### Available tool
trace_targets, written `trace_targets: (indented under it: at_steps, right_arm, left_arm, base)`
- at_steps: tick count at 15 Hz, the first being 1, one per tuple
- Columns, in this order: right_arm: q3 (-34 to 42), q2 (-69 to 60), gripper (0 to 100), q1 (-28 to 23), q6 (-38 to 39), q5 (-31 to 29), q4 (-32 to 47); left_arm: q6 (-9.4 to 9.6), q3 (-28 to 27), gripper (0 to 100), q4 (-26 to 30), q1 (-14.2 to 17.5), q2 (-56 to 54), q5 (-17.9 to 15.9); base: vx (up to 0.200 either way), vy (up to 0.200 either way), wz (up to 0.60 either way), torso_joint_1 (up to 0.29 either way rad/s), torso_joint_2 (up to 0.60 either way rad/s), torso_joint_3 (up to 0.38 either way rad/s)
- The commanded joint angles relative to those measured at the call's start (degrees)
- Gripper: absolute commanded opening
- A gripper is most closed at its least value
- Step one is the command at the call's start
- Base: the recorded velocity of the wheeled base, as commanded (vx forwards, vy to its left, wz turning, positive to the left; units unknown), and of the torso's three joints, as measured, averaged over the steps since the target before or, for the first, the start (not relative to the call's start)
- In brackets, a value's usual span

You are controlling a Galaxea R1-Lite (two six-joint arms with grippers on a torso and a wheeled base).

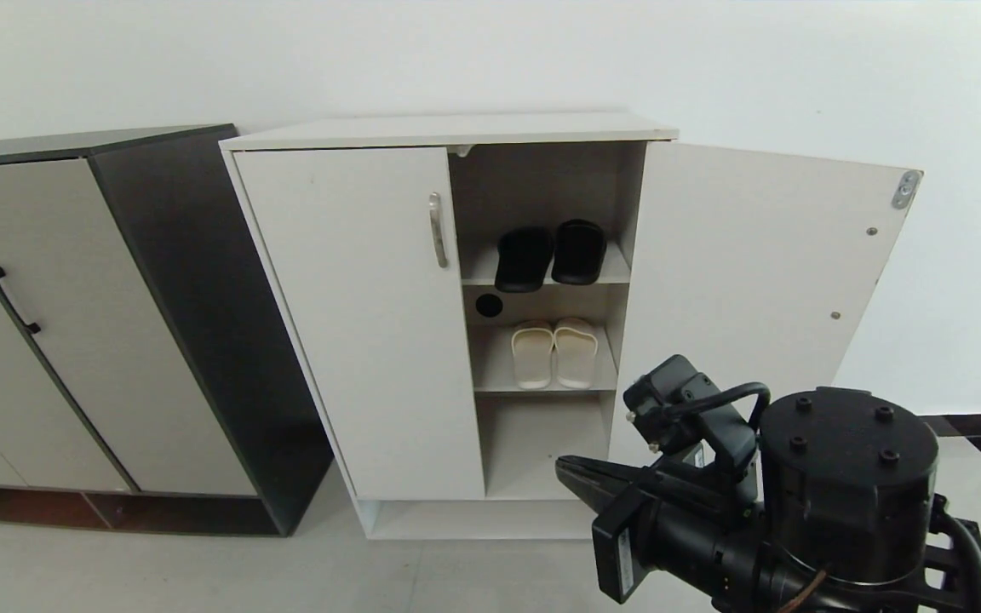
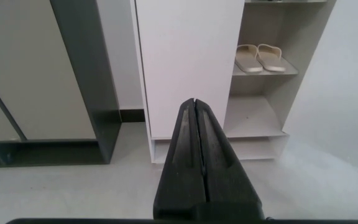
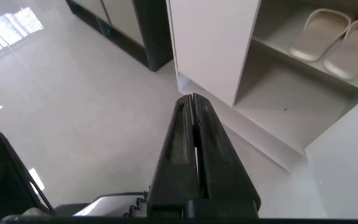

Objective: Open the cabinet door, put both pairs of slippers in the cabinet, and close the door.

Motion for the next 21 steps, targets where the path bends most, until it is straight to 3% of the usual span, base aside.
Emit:
trace_targets:
  at_steps: [1,7,21]
  right_arm:
    - [0.5,1.1,0,0.0,0.0,0.0,-0.2]
    - [0.4,1.9,0,0.0,0.0,0.0,-0.1]
    - [0.5,1.8,0,-0.4,0.0,0.0,-0.2]
  left_arm:
    - [0.04,0.0,0,0.0,0.0,0.0,0.0]
    - [-0.05,0.0,0,0.0,0.0,0.0,0.0]
    - [-0.05,0.0,0,0.0,0.0,0.0,0.1]
  base:
    - [0.000,0.000,0.00,0.000,0.00,0.000]
    - [0.000,0.000,0.00,0.004,-0.03,-0.025]
    - [0.000,0.000,0.00,0.110,-0.43,-0.319]
